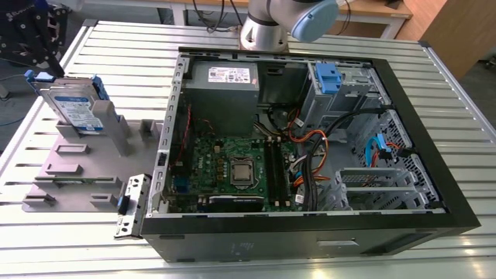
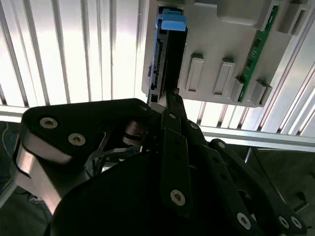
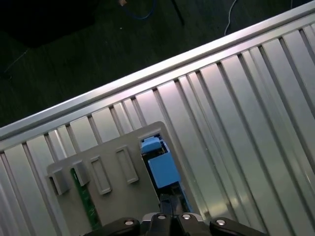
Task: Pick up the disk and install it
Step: 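Pick up the disk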
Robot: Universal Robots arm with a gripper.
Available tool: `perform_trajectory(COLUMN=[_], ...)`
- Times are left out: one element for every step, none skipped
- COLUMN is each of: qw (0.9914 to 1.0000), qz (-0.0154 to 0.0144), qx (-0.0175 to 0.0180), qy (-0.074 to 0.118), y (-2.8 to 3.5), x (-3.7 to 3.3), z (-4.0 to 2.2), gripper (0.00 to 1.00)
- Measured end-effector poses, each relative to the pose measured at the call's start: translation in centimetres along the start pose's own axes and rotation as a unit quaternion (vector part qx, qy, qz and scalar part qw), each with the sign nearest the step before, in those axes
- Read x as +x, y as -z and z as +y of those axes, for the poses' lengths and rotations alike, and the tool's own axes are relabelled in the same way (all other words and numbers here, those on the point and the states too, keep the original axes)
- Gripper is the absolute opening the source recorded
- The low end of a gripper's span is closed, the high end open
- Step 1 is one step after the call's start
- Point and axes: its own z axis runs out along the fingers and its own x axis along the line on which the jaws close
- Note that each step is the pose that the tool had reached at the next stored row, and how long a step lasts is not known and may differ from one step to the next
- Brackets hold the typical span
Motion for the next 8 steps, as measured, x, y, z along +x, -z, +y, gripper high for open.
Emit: perform_trajectory(qw=[0.99997, 0.99985, 0.99967, 0.99942, 0.99911, 0.99874, 0.99831, 0.9978], qz=[0.0003, 0.0006, 0.0009, 0.0012, 0.0015, 0.0017, 0.002, 0.0023], qx=[-0.0001, -0.0003, -0.0005, -0.0006, -0.0007, -0.0009, -0.001, -0.0012], qy=[0.008, 0.017, 0.026, 0.034, 0.042, 0.05, 0.058, 0.066], y=[0.0, 0.0, 0.0, -0.01, -0.01, -0.02, -0.02, -0.03], x=[0.0, 0.0, 0.0, 0.0, 0.0, 0.0, 0.0, 0.0], z=[0.0, 0.0, 0.0, 0.0, 0.0, 0.0, 0.0, 0.0], gripper=[0.11, 0.11, 0.11, 0.11, 0.11, 0.11, 0.11, 0.11])
